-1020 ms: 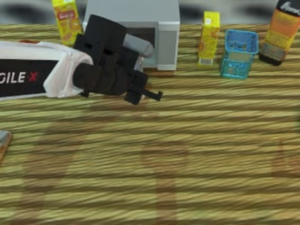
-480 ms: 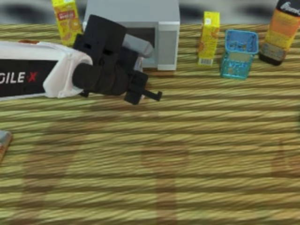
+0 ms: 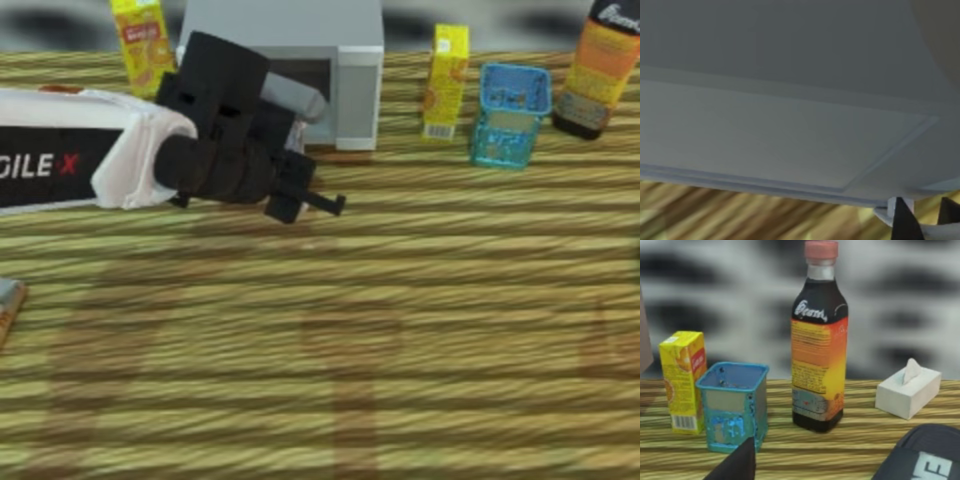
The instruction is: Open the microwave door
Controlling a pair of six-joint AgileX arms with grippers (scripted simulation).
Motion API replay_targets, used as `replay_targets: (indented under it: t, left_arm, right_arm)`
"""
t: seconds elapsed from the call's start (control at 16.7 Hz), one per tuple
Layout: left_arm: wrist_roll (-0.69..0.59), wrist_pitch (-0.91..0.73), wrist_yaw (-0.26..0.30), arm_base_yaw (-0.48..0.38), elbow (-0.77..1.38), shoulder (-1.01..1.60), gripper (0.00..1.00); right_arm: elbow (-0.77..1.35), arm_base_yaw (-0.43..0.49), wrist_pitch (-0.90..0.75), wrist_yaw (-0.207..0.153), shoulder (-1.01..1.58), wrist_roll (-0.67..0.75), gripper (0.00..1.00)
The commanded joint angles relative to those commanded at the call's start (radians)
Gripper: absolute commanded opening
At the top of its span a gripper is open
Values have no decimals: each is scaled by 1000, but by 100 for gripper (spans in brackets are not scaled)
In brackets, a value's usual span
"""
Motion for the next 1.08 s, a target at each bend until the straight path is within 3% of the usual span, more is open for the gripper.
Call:
replay_targets:
  t: [0.66,1.08]
  left_arm:
    - [85,0,72,34,-40,-31,0]
    - [87,0,74,35,-41,-32,0]
  right_arm:
    - [0,0,0,0,0,0,100]
    - [0,0,0,0,0,0,100]
